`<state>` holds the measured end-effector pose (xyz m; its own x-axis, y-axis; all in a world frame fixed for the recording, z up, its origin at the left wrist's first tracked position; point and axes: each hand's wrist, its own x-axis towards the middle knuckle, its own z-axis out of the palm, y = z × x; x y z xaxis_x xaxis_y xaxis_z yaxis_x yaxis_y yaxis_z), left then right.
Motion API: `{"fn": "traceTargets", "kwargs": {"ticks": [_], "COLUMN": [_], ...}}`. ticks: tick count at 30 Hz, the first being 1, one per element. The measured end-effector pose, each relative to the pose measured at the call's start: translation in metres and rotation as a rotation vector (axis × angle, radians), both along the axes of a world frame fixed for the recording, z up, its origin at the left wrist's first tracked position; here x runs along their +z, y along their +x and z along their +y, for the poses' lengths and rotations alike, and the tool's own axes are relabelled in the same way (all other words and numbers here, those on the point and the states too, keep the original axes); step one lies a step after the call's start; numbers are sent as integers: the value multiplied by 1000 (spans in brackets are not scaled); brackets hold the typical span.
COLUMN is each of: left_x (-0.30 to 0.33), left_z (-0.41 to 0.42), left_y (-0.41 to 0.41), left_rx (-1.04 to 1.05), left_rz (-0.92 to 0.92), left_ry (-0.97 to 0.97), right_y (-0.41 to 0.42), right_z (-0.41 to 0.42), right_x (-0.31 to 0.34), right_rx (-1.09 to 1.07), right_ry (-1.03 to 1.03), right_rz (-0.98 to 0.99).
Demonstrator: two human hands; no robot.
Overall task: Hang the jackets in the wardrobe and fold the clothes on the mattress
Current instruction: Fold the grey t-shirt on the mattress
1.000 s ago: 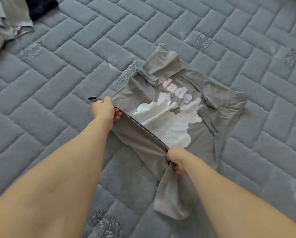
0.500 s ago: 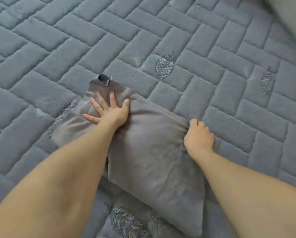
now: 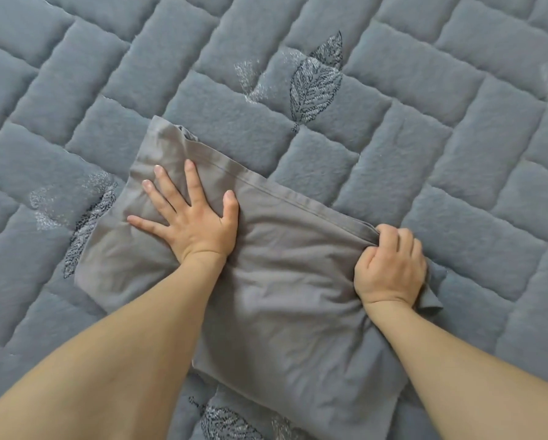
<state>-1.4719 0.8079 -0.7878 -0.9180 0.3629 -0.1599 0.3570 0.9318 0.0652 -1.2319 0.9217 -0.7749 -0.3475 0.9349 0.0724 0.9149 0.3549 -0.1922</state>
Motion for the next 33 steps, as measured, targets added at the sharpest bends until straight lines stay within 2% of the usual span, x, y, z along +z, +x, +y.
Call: {"fn": "traceTargets", "kwargs": {"ticks": [9,13,15,17,20,23,24,26,28,30,32,33], "left_x": [-6,4,15,22,28,34,37,45,52,60,61,62], "left_z": [-2,-7,-17,-39,-82,-100,-99,-96,-103,-126,-154,-167], "left_y": [-4,-14,-12,8,49,55,50,39,28,11,-13,-26], "left_rx": [-16,-95,-112,-159,-230,-281,-298,-350,-438,-442,-222,-51], "left_rz": [32,-84,-217,-274,-358,-474,-516,-579,-501,-275,-110,-98], "left_ry": [0,-26,-42,-87,-153,-234,-254,-256,-162,37,184,234], "right_y": [3,21,38,51,56,47,38,9,-33,-80,-110,-118], "right_z": [-1,20,31,42,62,64,53,8,-58,-127,-175,-187], "right_x": [4,28,49,70,95,103,99,84,67,48,27,17], "right_rx": [-3,82,122,145,157,110,134,268,381,377,279,237], "right_ry": [-30,-363,-518,-562,-455,-218,-134,-66,-167,-299,-336,-296], "right_rz": [29,103,-19,-208,-391,-514,-492,-331,-151,-55,-46,-45]}}
